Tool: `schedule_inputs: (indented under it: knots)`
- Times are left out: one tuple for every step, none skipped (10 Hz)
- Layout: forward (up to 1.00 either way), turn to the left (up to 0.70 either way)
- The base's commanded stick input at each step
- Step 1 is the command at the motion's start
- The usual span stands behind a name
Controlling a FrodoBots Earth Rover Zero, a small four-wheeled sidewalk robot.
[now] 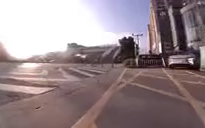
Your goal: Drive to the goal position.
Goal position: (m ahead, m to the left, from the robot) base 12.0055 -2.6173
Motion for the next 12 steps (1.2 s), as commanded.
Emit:
schedule_inputs:
  knots:
    - [0.70, -0.01]
    - [0.70, -0.05]
    - [0.70, -0.12]
    - [0.70, -0.13]
    - [0.70, -0.08]
    - [0.70, 0.00]
    - [0.70, 0.00]
    - [0.70, 0.00]
    - [0.70, 0.00]
    - [0.70, -0.05]
    - [0.70, -0.12]
    - [0.70, -0.12]
